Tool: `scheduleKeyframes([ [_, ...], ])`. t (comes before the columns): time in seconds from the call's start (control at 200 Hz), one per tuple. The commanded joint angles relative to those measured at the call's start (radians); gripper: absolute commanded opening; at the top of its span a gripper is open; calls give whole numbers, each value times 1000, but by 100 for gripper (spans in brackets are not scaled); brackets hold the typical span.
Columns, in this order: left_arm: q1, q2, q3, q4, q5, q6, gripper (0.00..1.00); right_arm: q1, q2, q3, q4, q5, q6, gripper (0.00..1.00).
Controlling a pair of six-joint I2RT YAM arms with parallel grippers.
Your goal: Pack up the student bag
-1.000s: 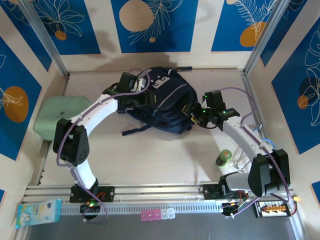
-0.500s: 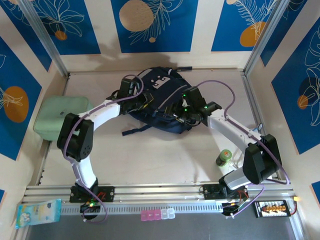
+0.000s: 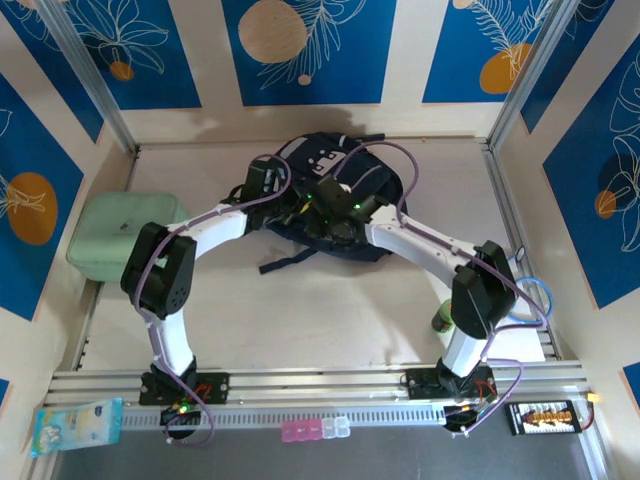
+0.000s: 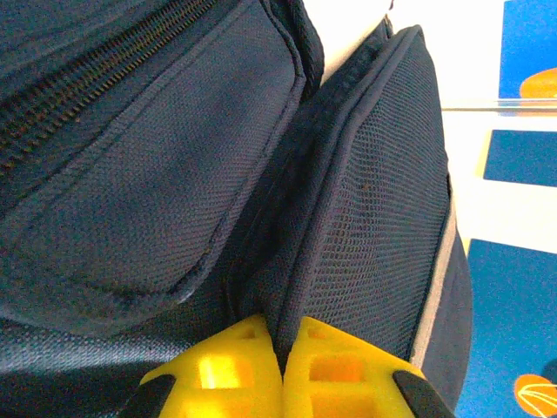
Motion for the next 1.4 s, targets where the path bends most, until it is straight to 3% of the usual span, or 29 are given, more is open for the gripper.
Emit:
scheduleKeyframes([
  [0.0,-23,9,0,121,53,-65,0,0,64,77,-91,149,4,41],
  [0.085,-25,10,-1,124,52,-69,0,1,111,121,-109,200,-4,33],
  [0.31,-25,10,-5,128,55,-71,0,-1,173,182,-152,284,10,28],
  [0.455,-25,11,-6,131,57,-70,0,-6,197,178,-138,266,3,26],
  [0.66,-23,12,-5,120,46,-59,0,-12,212,207,-187,260,-18,4],
  [0.825,-16,21,1,108,32,-44,0,-16,112,113,-193,241,-48,3],
  [1.045,11,27,0,75,30,-5,0,-65,-53,-81,-155,154,-150,3],
  [1.395,25,33,76,-74,37,157,0,-293,-181,-222,-13,-236,-428,0],
])
